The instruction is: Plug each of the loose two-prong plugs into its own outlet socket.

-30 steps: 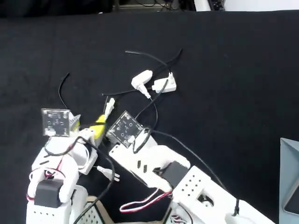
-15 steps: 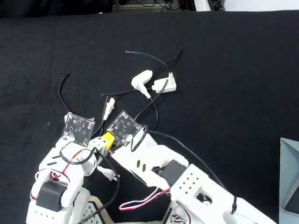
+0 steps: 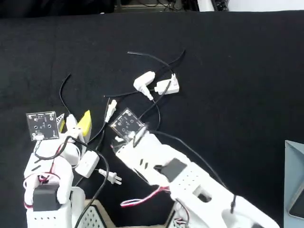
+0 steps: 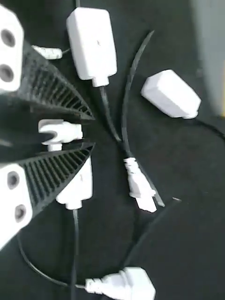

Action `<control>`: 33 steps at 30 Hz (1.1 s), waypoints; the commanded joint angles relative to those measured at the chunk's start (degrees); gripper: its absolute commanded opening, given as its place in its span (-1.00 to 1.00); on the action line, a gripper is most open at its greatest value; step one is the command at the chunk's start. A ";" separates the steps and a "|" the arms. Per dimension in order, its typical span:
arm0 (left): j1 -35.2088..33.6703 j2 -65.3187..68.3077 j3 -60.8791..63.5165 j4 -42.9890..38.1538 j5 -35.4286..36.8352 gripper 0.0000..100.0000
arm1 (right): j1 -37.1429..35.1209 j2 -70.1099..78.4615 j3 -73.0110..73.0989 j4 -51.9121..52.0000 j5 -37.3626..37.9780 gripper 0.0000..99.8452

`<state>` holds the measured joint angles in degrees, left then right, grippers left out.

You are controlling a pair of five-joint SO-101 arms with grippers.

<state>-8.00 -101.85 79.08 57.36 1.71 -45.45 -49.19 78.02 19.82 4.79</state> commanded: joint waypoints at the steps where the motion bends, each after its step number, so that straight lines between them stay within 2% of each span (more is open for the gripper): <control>1: -0.66 -0.26 -1.01 -1.49 0.70 -0.51 | 2.20 9.80 -7.52 -1.05 -0.09 -0.98; 6: -0.66 -0.26 -0.92 -1.67 0.70 -0.51 | 3.69 18.24 -12.97 -1.05 0.09 -0.98; 10: -0.66 -0.26 -0.84 -1.67 0.70 -0.51 | 4.57 20.26 -14.90 -1.05 2.46 -0.98; 20: -0.66 -0.26 -0.92 -1.67 0.53 -0.51 | 4.57 27.47 -17.27 -3.78 2.46 -0.98; 33: -0.66 -0.26 -1.01 -1.58 0.35 -0.51 | 4.48 27.91 -17.19 -1.41 3.43 -0.98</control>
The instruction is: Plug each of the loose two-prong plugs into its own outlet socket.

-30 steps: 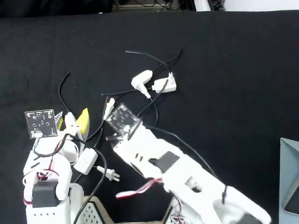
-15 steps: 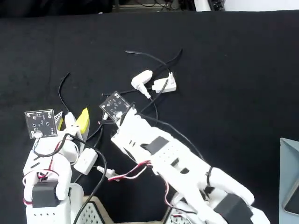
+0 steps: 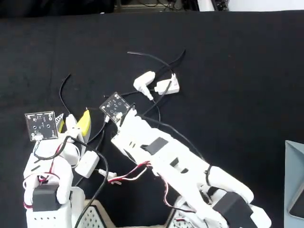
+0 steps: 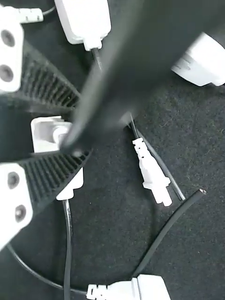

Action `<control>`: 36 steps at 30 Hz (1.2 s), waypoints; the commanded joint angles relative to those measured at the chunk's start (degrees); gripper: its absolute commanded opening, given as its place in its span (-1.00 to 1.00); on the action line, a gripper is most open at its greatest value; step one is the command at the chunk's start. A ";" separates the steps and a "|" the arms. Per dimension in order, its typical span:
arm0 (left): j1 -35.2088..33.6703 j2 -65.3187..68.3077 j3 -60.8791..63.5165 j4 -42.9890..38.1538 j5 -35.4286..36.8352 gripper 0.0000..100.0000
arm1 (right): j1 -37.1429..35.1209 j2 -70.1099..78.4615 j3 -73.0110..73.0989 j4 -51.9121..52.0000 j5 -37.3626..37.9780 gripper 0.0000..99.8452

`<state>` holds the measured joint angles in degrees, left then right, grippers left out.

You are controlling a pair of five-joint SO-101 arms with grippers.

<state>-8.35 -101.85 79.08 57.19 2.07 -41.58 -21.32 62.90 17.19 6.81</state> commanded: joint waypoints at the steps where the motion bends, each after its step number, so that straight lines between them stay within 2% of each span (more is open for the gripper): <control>1: -0.31 -0.26 -1.01 -1.41 0.00 -0.51 | 0.44 0.04 -1.98 1.49 1.93 -0.98; 13: -0.31 -0.26 -1.01 -1.23 0.00 -0.51 | -1.14 0.04 1.45 0.62 2.81 -0.98; 24: -0.31 -0.26 -1.10 -1.23 0.00 -0.51 | -0.53 -0.04 8.13 -14.15 5.63 -0.98; 36: -0.40 -0.26 -1.10 -1.23 0.00 -0.51 | -0.44 -4.18 12.18 -14.68 5.54 -0.98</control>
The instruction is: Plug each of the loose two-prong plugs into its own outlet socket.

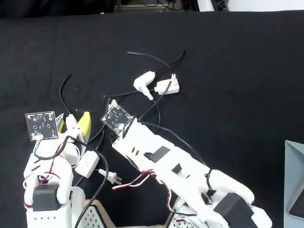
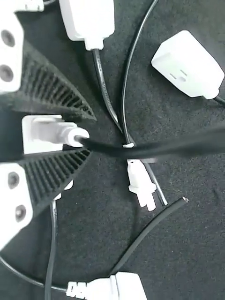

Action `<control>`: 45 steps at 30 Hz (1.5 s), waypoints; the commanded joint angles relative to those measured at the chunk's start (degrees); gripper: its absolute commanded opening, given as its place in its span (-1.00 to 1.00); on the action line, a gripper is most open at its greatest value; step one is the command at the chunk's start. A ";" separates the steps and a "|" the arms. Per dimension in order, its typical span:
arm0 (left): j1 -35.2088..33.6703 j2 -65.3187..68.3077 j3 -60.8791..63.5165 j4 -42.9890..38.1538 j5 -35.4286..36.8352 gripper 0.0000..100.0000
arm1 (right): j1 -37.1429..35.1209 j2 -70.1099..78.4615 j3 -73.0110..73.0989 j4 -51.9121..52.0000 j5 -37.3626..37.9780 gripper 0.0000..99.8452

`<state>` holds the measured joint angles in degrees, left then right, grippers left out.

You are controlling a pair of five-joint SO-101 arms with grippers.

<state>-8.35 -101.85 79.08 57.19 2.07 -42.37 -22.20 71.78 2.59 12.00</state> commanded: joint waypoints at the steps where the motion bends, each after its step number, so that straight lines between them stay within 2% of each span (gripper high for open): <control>1: -0.40 -0.26 -1.10 -1.23 0.00 -0.51 | 0.35 -4.97 4.18 0.00 0.35 -0.98; 9: -0.40 -0.26 -1.10 -1.23 0.00 -0.51 | 3.60 -12.00 3.65 11.34 -0.09 -0.98; 19: -0.40 -0.26 -1.01 -1.23 0.00 -0.51 | 3.52 -11.56 3.56 11.34 -0.09 -0.98; 27: -0.40 -0.26 -0.92 -1.23 0.00 -0.51 | 3.69 0.22 0.75 5.80 0.44 -0.98; 36: -0.40 -0.26 -1.01 -1.23 0.00 -0.51 | 3.69 -1.10 -1.54 9.67 0.00 -0.97; 41: -0.40 -0.26 -1.01 -1.23 0.00 -0.51 | 3.69 -2.59 -5.41 15.21 -0.09 -0.96; 45: -0.40 -0.26 -0.92 -1.41 0.00 -0.51 | 3.69 -3.82 -7.69 19.08 -4.22 -0.81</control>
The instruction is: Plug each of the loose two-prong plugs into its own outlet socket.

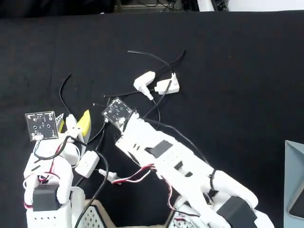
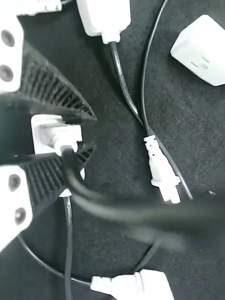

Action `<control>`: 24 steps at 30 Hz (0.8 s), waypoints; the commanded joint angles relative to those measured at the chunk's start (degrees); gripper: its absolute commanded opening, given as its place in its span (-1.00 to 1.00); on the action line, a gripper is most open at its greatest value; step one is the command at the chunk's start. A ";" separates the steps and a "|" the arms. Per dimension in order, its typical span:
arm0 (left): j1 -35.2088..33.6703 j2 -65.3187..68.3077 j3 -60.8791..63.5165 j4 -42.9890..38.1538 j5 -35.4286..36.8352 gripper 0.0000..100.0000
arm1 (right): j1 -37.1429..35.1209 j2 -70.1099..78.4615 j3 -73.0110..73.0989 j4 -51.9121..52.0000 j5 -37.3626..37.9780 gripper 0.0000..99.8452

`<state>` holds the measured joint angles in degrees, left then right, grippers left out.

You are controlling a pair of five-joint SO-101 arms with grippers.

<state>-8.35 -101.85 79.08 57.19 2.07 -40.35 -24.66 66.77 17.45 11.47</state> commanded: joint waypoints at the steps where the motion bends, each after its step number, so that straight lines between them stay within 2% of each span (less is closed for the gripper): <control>1: -0.40 -0.26 -0.92 -1.41 -0.09 -0.51 | 1.67 -1.54 -3.47 5.63 -4.04 -0.79; 19: -0.40 -0.26 -0.75 -1.58 -0.09 -0.51 | 1.32 -1.80 -6.37 8.00 -4.40 -0.82; 24: -0.40 -0.26 -0.75 -1.58 -0.09 -0.51 | 1.32 -1.80 -9.98 15.12 -4.92 -0.82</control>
<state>-8.35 -101.85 79.08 57.19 2.07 -39.91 -25.19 62.11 27.30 7.60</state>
